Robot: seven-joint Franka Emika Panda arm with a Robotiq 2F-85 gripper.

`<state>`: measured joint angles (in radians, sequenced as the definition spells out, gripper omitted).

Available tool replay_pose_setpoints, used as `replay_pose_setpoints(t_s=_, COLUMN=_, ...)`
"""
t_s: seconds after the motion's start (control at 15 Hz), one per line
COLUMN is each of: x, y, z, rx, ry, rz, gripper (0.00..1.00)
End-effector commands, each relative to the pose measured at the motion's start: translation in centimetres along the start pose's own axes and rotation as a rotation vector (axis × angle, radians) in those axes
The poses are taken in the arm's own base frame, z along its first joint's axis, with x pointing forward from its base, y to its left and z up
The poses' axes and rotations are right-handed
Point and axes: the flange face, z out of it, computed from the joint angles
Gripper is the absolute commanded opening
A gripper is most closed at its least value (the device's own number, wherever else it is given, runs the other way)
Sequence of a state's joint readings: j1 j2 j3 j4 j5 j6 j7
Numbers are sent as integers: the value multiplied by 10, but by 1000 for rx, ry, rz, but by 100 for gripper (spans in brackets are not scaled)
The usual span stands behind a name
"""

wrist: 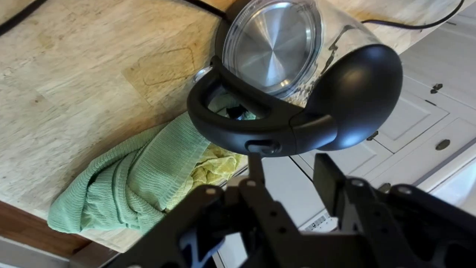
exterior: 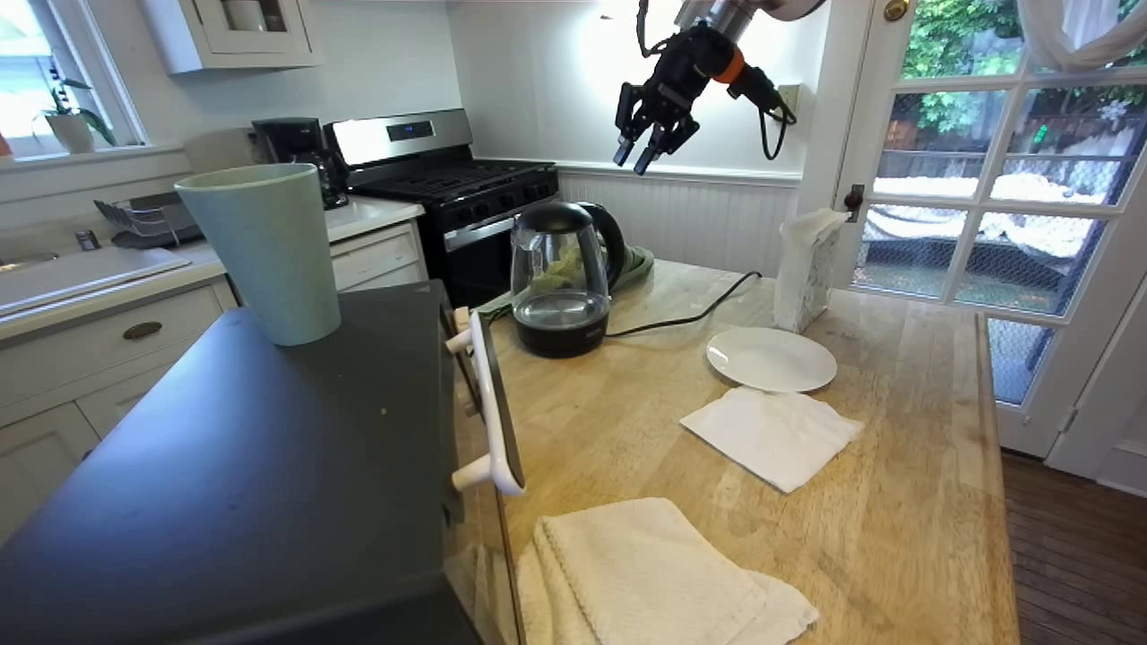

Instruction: Push the button on the kettle

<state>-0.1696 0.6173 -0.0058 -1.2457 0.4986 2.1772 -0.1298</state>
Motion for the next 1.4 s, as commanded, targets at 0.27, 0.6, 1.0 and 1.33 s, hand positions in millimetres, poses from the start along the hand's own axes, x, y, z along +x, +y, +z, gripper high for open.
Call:
replay_pose_setpoints(t_s=0.27, x=25, y=3, z=37, rx=46, ry=20, rz=109, gripper=0)
replay_pose_setpoints(t_s=0.6, x=29, y=4, z=55, rx=45, ry=25, rz=139, gripper=0)
replay_pose_setpoints(t_s=1.0, x=32, y=6, z=65, rx=43, ry=25, rz=156, gripper=0)
replay_pose_setpoints(t_s=1.33, x=30, y=5, z=72, rx=36, ry=-3, rz=162, gripper=0)
